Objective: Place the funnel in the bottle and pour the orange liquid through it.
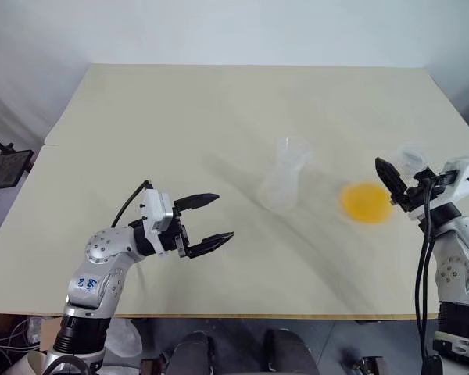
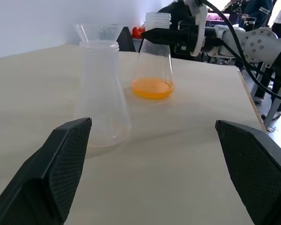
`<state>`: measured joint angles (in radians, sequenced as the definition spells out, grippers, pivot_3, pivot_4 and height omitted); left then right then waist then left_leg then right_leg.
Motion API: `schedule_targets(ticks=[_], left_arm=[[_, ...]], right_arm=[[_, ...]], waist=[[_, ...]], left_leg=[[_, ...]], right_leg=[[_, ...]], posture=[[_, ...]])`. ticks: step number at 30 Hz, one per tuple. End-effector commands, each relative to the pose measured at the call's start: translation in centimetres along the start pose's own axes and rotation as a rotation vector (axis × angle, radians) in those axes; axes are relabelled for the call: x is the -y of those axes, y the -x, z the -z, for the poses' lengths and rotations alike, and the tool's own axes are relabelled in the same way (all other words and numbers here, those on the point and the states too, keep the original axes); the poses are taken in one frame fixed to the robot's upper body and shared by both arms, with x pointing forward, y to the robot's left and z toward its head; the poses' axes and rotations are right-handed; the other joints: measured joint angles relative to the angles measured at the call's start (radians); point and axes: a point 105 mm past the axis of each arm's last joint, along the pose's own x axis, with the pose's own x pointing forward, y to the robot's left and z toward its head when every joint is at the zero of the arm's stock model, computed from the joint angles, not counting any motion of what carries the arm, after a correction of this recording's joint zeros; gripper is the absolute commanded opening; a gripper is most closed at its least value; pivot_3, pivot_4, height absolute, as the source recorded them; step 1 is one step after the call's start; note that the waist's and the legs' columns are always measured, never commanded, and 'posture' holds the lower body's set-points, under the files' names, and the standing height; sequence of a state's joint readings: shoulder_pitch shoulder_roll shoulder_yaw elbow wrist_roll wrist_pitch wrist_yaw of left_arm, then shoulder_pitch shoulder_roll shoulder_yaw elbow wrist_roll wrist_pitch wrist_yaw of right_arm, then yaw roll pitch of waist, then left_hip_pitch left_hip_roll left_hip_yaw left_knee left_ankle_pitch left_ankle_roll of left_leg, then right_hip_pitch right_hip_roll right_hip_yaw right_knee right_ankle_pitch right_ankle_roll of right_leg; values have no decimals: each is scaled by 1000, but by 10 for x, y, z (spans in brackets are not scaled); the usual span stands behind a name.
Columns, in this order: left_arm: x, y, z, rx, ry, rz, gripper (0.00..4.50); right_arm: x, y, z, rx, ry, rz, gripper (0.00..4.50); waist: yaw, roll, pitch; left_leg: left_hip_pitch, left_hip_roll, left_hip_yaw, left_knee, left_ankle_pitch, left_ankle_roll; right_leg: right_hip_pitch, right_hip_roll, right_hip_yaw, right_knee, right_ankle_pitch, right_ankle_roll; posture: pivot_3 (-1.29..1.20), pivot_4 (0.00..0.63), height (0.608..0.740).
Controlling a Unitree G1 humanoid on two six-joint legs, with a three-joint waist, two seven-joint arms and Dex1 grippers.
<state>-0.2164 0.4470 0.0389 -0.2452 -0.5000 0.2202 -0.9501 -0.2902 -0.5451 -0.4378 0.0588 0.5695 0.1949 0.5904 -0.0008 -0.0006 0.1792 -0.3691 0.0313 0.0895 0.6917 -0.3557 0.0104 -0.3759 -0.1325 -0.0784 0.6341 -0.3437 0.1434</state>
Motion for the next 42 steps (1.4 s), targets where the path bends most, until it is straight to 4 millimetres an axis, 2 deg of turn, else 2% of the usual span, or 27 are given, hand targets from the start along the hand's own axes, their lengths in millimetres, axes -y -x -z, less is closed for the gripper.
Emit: schedule_targets(ticks=[1, 6, 8, 10, 11, 13, 16, 19, 25, 29, 38, 42], left_arm=[[2, 0, -11, 25, -38, 8, 4500], [1, 0, -11, 26, -41, 4, 4500], [-2, -1, -13, 41, -38, -8, 4500], [-8, -2, -18, 72, -28, -34, 4500], [-10, -2, -20, 82, -27, -42, 4500], [-13, -4, -22, 91, -28, -49, 4500], [-16, -7, -22, 97, -32, -50, 4500], [-17, -9, -21, 100, -33, -52, 4500], [-17, -14, -19, 100, -38, -46, 4500], [-16, -18, -18, 102, -40, -44, 4500], [-17, -21, -18, 108, -52, -56, 4500], [-16, -22, -19, 112, -53, -55, 4500]], right_arm=[[-6, -2, -11, 59, 24, -24, 2555], [-16, -7, -20, 86, 62, -47, 2552], [-25, -13, -31, 123, 107, -75, 2552], [-40, -22, -42, 124, 218, -140, 2552], [-44, -28, -42, 70, 317, -144, 2552], [-42, -37, -43, -7, 537, -77, 2552], [-55, -49, -63, 80, 790, -80, 2552], [-65, -56, -68, 117, 872, -86, 2552], [-105, -66, -71, 227, 1075, -170, 2552], [-124, -67, -75, 340, 1317, -189, 2552], [-133, -75, -80, 419, 1485, -132, 2552], [-131, -79, -79, 411, 1499, -120, 2552]], waist=[[-1, 0, 0], [-3, 0, 0], [-3, 0, 0], [-3, 0, 0], [-3, 0, 0], [-3, 1, 0], [-3, 1, 1], [-1, 1, 1], [-5, 1, 1], [-6, 1, 1], [-5, 1, 1], [-10, 1, 1]], left_leg=[[0, 0, 0, 0, 0, 0], [0, 0, 0, 0, 0, 0], [0, 0, 0, 0, 0, 0], [0, 0, 0, 0, 0, 0], [0, 0, 0, 0, 0, 0], [0, 1, 0, 0, 0, 0], [-1, 1, 0, 0, 0, 0], [-2, 0, 0, -1, 0, 0], [-3, 0, 0, -2, 0, 0], [-3, 0, 0, -2, 0, 0], [-3, 0, 0, -2, 0, 0], [-3, 0, 0, -2, 0, 0]], right_leg=[[0, 0, 0, 0, 0, 0], [0, 0, 0, 0, 0, 0], [-1, 0, 0, 0, 0, 0], [-1, 0, 0, 0, 0, 0], [-1, 0, 0, 0, 0, 0], [-1, 0, 0, 0, 0, 0], [-2, 0, 0, 0, 0, 0], [-2, 0, 0, -3, 0, 0], [-2, 0, -2, -5, 0, 1], [-2, 0, -2, -5, 0, 1], [-2, 0, -2, -5, 0, 1], [-2, 0, -2, -5, 0, 1]], posture=[[0, 150, 740], [0, 150, 740], [0, 150, 740], [0, 150, 740], [0, 150, 740], [0, 150, 740], [0, 150, 740], [0, 150, 740], [0, 150, 740], [0, 150, 740], [0, 150, 740], [0, 150, 740]])
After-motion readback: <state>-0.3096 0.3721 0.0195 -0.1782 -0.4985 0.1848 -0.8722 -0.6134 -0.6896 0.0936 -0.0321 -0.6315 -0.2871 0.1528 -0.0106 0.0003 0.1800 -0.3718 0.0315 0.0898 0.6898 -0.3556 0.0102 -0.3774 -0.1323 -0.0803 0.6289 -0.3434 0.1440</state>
